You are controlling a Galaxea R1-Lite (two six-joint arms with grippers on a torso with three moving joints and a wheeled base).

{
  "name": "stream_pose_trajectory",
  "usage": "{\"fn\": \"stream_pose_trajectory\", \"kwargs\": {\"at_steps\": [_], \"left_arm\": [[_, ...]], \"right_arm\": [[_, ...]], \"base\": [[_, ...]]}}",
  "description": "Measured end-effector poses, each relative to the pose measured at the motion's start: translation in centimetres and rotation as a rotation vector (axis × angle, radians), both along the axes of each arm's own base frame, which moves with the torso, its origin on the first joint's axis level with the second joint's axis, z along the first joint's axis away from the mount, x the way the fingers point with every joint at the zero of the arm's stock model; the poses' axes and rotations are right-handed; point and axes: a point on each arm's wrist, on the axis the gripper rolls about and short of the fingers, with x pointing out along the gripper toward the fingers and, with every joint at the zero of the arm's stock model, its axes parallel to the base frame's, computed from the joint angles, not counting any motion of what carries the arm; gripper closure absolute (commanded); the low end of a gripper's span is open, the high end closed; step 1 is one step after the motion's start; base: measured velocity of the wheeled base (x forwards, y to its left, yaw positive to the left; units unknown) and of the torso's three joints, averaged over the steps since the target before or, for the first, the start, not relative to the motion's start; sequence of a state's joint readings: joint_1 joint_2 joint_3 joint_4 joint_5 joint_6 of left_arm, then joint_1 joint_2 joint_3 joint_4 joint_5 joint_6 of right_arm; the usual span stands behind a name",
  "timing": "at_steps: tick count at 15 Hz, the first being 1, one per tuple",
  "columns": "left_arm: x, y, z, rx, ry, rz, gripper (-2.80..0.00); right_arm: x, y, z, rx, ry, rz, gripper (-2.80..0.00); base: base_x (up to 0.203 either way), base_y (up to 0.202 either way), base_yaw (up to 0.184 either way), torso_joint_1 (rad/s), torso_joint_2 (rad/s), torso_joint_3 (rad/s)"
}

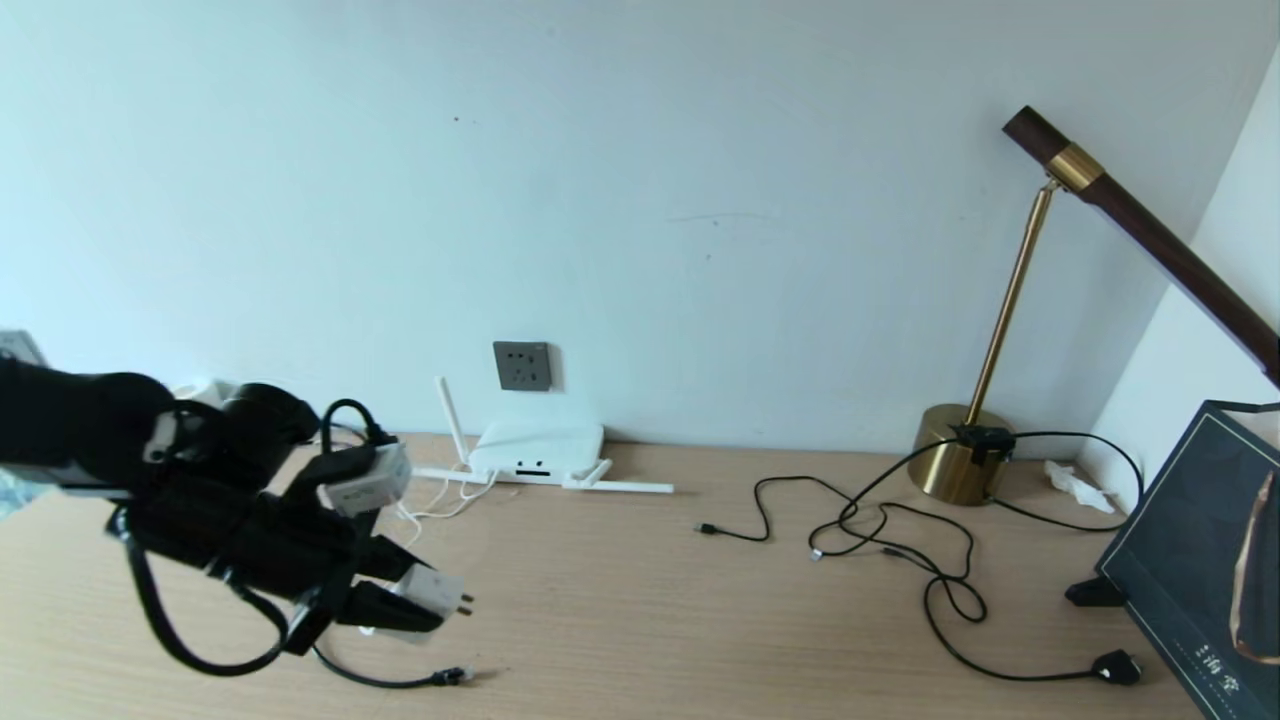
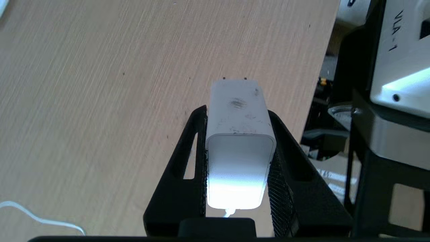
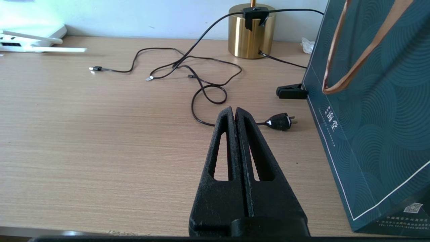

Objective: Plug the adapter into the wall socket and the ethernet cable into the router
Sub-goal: Align plug and socket

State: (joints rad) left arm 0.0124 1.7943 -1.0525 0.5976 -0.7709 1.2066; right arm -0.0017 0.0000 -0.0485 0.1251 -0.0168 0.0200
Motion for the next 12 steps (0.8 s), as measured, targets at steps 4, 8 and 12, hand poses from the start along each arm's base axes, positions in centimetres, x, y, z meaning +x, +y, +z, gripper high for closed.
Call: {"fn": "stream_pose_trajectory", "kwargs": {"at_steps": [4,8,12], "left_arm": [[-3.3,2.4,1.7,-0.026,-0.039,0.097,0.0],[-4.7,3.7,2.3,-0.05,-0.074,0.159,0.0],[-7.0,6.7,3.2,-0.085,-0.115,0.311,0.0]], "right_arm": [[0.0,0.0,0.0,0.0,0.001,0.0,0.0],[0.0,0.0,0.0,-0.002,0.002,0.0,0.0],[0.0,0.0,0.0,-0.002,0.001,0.0,0.0]], "base": [[0.0,0.0,0.0,0.0,0.0,0.0],[0.0,0.0,0.0,0.0,0.0,0.0],[0.0,0.0,0.0,0.0,0.0,0.0]]}}
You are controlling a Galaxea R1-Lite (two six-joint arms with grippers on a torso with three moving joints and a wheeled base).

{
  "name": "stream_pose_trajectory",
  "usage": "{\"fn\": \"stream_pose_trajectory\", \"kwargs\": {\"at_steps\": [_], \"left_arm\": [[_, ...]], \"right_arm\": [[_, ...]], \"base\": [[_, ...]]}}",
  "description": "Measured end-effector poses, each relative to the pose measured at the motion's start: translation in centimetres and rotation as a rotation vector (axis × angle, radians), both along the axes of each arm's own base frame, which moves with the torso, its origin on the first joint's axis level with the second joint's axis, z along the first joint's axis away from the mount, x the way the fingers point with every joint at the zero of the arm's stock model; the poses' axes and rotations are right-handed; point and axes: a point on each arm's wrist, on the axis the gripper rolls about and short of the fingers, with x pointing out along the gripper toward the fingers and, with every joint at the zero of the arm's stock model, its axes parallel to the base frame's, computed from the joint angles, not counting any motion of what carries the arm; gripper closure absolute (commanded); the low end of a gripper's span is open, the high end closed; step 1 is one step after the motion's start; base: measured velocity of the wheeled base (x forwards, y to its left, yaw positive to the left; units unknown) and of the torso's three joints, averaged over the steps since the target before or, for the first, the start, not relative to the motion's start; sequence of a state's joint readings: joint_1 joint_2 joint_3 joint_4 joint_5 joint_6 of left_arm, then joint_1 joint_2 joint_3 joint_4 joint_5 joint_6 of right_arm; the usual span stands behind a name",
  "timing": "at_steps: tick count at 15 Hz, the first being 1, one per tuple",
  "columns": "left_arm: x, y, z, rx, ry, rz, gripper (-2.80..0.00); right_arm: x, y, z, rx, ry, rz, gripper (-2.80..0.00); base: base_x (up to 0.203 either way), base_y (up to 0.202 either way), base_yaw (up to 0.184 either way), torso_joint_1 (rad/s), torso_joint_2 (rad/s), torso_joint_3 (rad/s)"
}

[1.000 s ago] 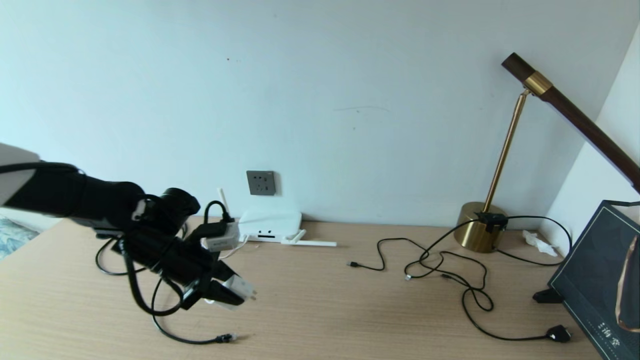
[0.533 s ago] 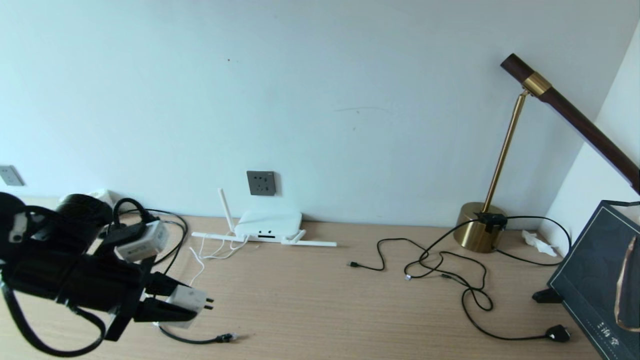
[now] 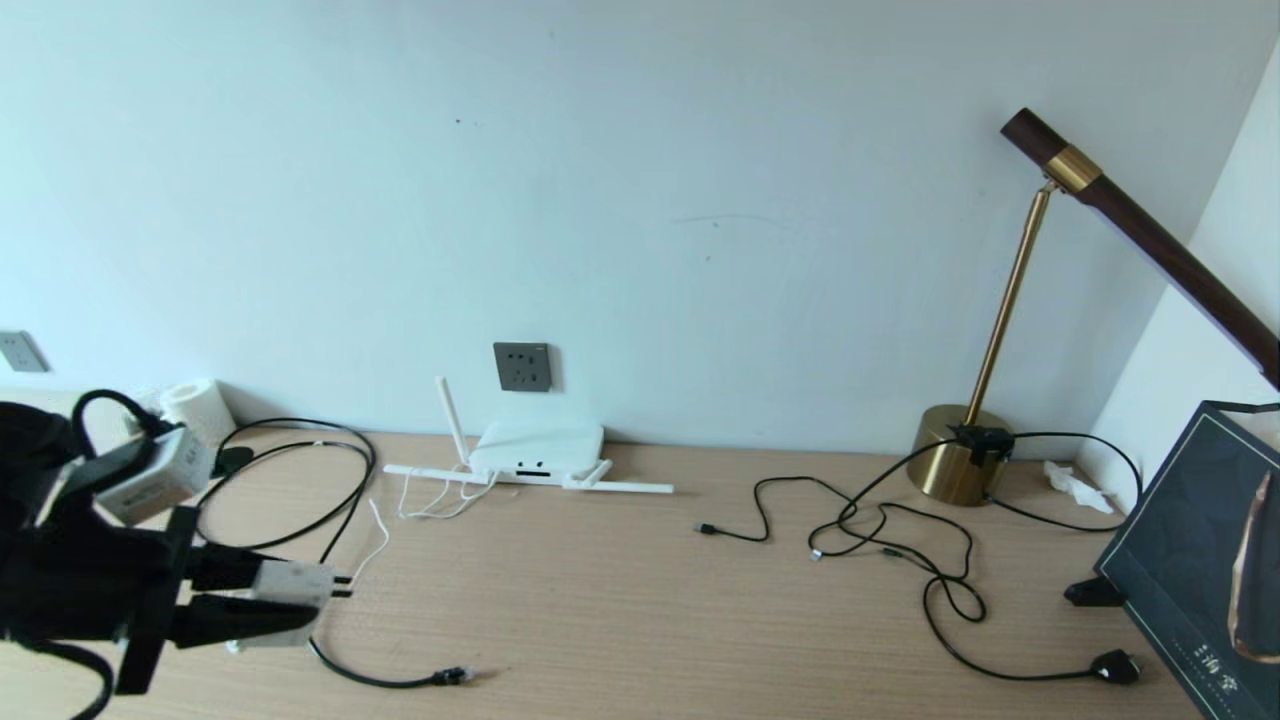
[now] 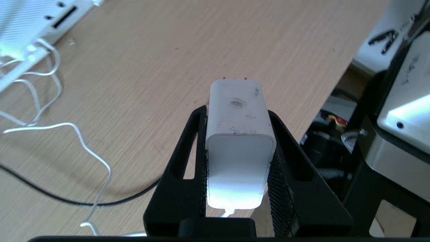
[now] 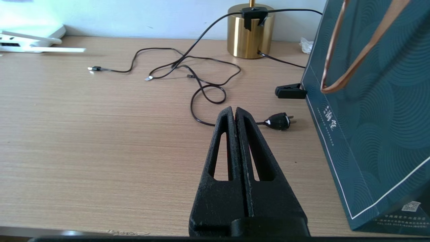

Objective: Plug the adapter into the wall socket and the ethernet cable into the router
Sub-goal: Align plug and socket

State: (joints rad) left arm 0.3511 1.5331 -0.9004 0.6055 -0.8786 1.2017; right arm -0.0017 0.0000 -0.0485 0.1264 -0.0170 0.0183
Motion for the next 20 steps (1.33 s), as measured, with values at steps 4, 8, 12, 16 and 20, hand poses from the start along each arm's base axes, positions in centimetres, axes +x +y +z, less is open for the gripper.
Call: {"fn": "stream_pose_trajectory", "kwargs": {"at_steps": [4,8,12,16,20], "left_arm": [[-2.0,1.4,1.3,-0.005,-0.082,0.096,0.0],[-2.8,1.8,1.2,0.01,-0.194,0.119,0.0],[-1.4,2.7,-0.3,0.053,-0.319,0.112,0.0],[-0.7,3.0,-1.1,0.025,-0.334,0.094,0.0],[1.3,3.3,-1.6,0.015,-0.432,0.032,0.0]], "right_arm": [[0.0,0.0,0.0,0.0,0.0,0.0,0.0],[0.0,0.0,0.0,0.0,0.0,0.0,0.0],[0.0,0.0,0.0,0.0,0.0,0.0,0.0],[0.0,0.0,0.0,0.0,0.0,0.0,0.0],[0.0,0.0,0.0,0.0,0.0,0.0,0.0]], "base": [[0.0,0.0,0.0,0.0,0.0,0.0],[0.0,0.0,0.0,0.0,0.0,0.0],[0.0,0.0,0.0,0.0,0.0,0.0],[0.0,0.0,0.0,0.0,0.0,0.0],[0.0,0.0,0.0,0.0,0.0,0.0]]}}
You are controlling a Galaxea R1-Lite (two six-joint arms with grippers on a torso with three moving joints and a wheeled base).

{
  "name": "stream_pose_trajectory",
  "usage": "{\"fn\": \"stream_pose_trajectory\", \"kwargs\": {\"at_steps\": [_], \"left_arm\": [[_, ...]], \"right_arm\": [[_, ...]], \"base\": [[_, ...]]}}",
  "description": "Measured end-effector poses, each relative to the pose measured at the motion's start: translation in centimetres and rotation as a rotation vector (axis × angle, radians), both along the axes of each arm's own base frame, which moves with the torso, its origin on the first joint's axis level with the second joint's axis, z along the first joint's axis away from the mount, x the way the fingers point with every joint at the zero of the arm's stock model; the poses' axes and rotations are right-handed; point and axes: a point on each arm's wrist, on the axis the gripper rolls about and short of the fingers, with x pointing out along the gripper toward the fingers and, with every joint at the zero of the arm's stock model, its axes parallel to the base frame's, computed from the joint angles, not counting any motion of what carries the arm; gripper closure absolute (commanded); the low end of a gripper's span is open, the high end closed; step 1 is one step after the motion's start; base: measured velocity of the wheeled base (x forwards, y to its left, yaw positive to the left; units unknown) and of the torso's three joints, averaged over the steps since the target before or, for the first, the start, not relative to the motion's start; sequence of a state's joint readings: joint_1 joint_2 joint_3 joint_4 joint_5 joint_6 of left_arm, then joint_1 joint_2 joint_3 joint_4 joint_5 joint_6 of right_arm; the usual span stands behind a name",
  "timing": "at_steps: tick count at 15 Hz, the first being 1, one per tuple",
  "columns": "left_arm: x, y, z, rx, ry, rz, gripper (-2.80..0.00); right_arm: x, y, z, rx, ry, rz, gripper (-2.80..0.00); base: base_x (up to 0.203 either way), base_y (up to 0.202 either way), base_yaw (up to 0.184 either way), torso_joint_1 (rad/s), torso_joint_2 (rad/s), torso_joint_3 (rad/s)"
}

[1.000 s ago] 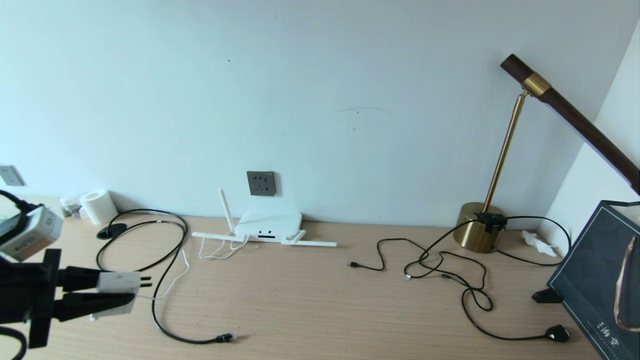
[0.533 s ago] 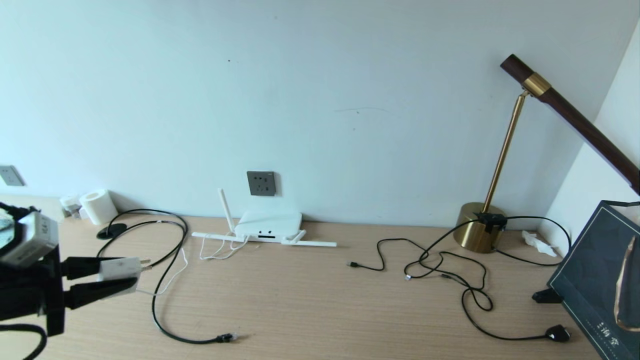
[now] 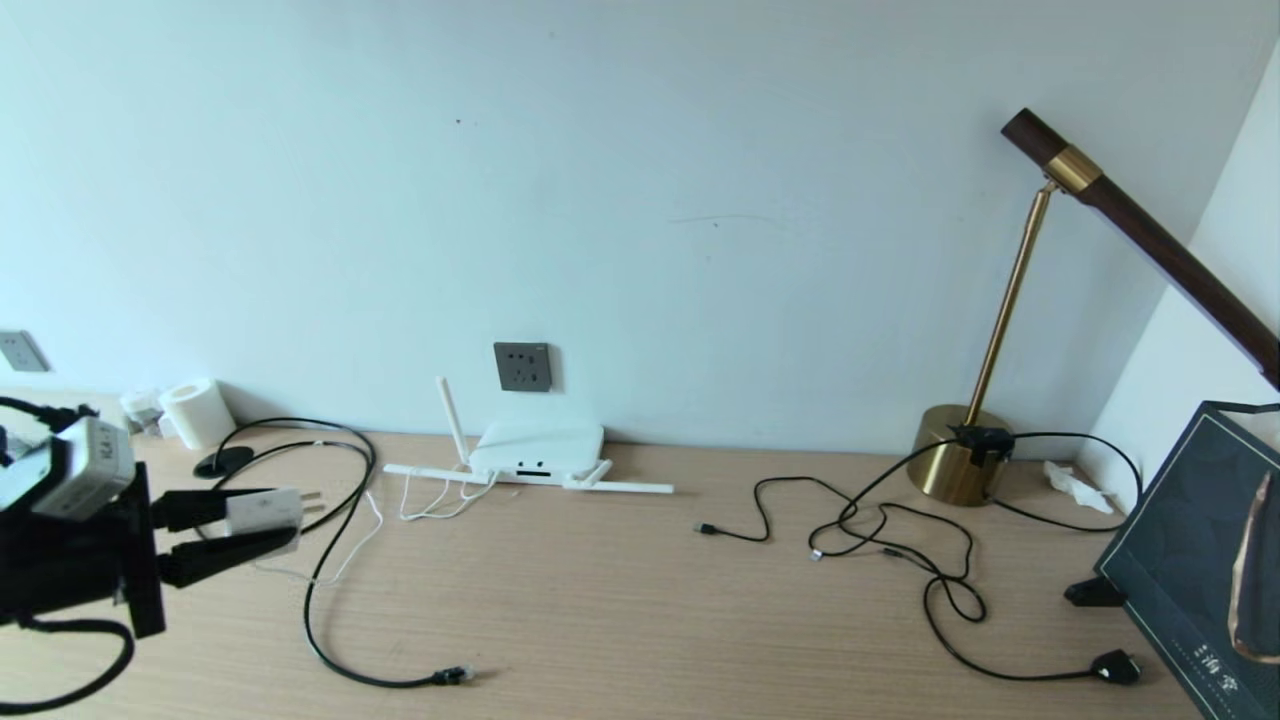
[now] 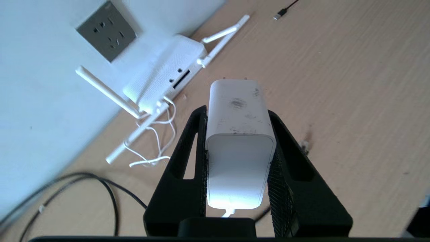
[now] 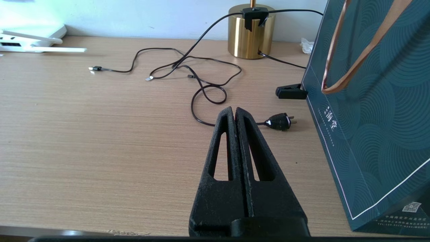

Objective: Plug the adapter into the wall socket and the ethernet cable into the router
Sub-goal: Align plug and socket

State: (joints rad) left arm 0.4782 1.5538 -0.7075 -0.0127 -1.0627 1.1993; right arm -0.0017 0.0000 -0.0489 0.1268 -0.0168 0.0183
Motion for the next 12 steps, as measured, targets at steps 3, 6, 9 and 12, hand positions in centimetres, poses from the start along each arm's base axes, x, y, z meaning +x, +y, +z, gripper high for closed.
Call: {"fn": "stream_pose_trajectory", "kwargs": {"at_steps": [3,6,9,12], "left_arm": [[1.4,0.0,-0.9,0.001,-0.045,-0.043,0.0],[2.2,-0.9,-1.1,-0.021,-0.037,-0.08,0.0],[2.5,-0.9,-1.1,-0.03,-0.029,-0.071,0.0],[2.9,-0.7,-1.0,-0.045,0.009,-0.008,0.0]], "right_arm": [[0.0,0.0,0.0,0.0,0.0,0.0,0.0],[0.0,0.0,0.0,0.0,0.0,0.0,0.0],[0.0,0.0,0.0,0.0,0.0,-0.001,0.0],[0.0,0.0,0.0,0.0,0.0,0.0,0.0]], "base": [[0.0,0.0,0.0,0.0,0.0,0.0],[0.0,0.0,0.0,0.0,0.0,0.0],[0.0,0.0,0.0,0.0,0.0,0.0],[0.0,0.0,0.0,0.0,0.0,0.0]]}}
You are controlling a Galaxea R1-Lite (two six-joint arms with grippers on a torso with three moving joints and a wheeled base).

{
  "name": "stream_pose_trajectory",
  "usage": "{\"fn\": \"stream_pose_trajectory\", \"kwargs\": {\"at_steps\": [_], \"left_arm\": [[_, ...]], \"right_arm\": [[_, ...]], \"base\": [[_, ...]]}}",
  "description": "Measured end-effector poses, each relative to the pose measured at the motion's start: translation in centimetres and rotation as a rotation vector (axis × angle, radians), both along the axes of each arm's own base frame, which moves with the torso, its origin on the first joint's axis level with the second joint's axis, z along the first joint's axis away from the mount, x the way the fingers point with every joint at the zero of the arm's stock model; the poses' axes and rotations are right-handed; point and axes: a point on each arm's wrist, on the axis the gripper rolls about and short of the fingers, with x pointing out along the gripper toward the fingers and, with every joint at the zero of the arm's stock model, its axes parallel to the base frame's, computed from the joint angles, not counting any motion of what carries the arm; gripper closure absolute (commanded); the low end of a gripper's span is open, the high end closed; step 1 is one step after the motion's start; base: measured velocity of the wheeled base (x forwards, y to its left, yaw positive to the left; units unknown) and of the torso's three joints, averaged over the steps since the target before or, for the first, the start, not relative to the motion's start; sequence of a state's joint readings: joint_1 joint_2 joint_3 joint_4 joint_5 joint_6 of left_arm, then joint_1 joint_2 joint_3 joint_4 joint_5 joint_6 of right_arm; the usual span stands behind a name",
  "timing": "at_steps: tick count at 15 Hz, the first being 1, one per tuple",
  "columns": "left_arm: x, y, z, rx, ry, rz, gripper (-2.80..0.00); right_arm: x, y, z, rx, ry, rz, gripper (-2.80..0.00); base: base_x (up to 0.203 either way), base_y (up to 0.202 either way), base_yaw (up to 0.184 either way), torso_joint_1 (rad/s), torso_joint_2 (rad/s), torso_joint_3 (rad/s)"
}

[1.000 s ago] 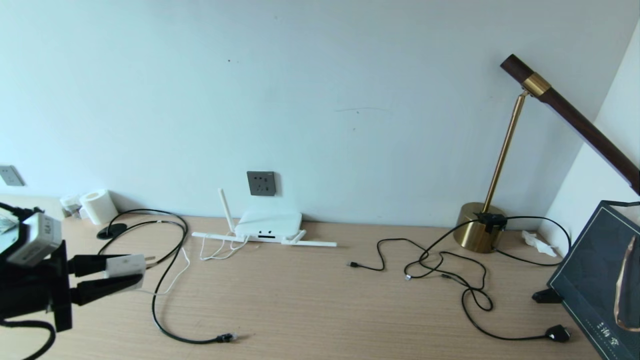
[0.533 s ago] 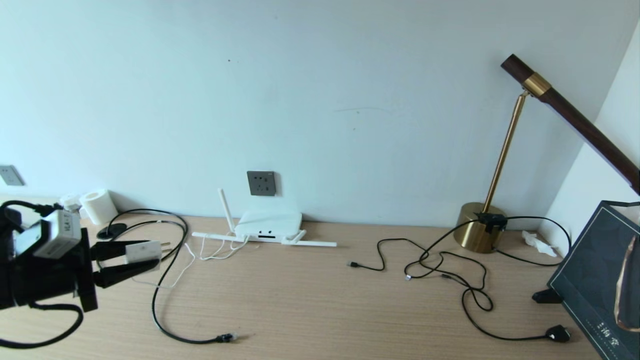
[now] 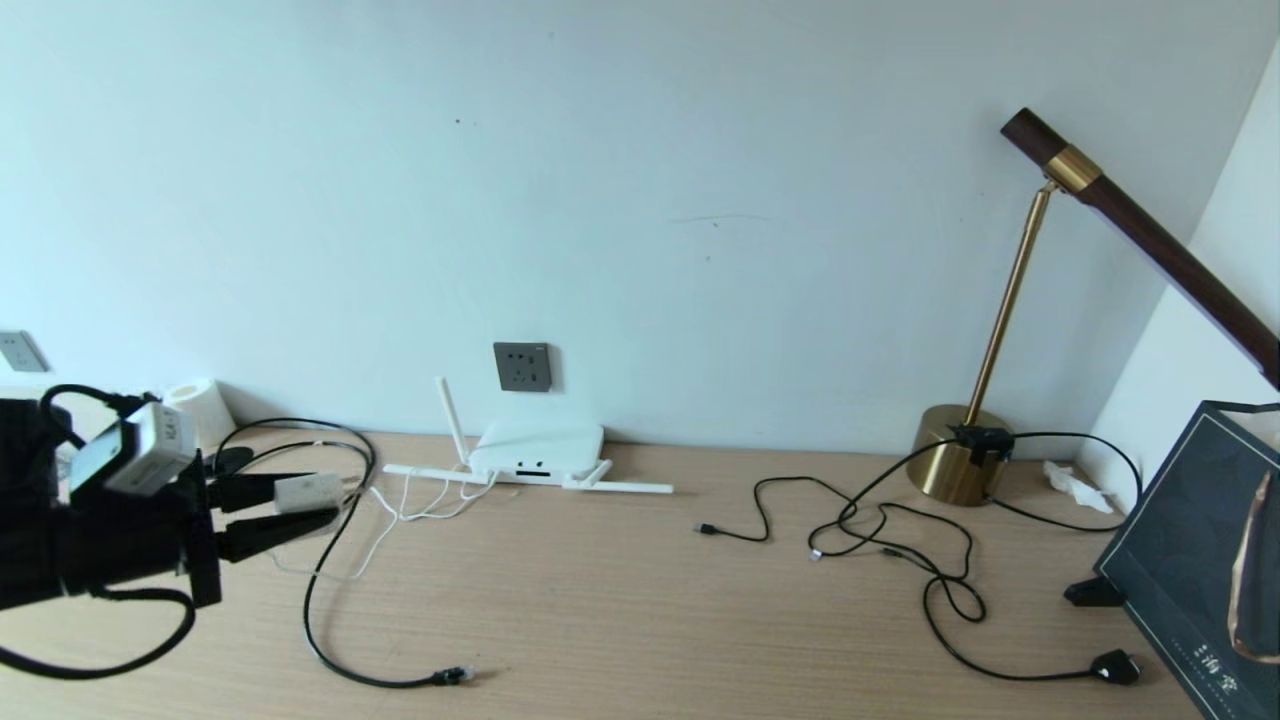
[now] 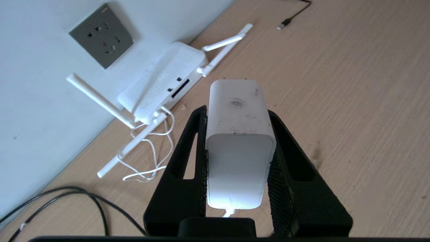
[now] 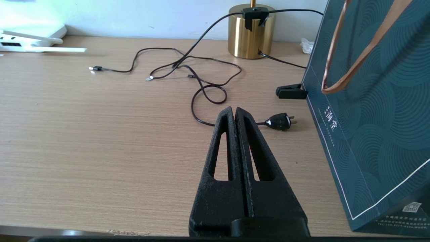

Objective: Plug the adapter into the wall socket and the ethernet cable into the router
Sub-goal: Align plug and socket

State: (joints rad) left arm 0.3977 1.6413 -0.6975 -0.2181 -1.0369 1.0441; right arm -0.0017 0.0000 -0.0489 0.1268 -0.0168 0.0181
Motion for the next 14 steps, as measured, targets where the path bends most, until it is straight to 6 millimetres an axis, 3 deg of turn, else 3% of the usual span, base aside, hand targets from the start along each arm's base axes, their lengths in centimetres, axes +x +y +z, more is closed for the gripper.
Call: {"fn": "stream_pose_trajectory", "kwargs": {"at_steps": [8,14], "left_arm": [[1.7,0.3,1.5,-0.015,-0.001,0.219,0.0],[3.6,-4.0,2.7,-0.189,0.021,0.371,0.0]], "right_arm": [[0.0,0.0,0.0,0.0,0.0,0.0,0.0],[0.0,0.0,0.0,0.0,0.0,0.0,0.0]], "base": [[0.0,0.0,0.0,0.0,0.0,0.0],[0.0,0.0,0.0,0.0,0.0,0.0]]}}
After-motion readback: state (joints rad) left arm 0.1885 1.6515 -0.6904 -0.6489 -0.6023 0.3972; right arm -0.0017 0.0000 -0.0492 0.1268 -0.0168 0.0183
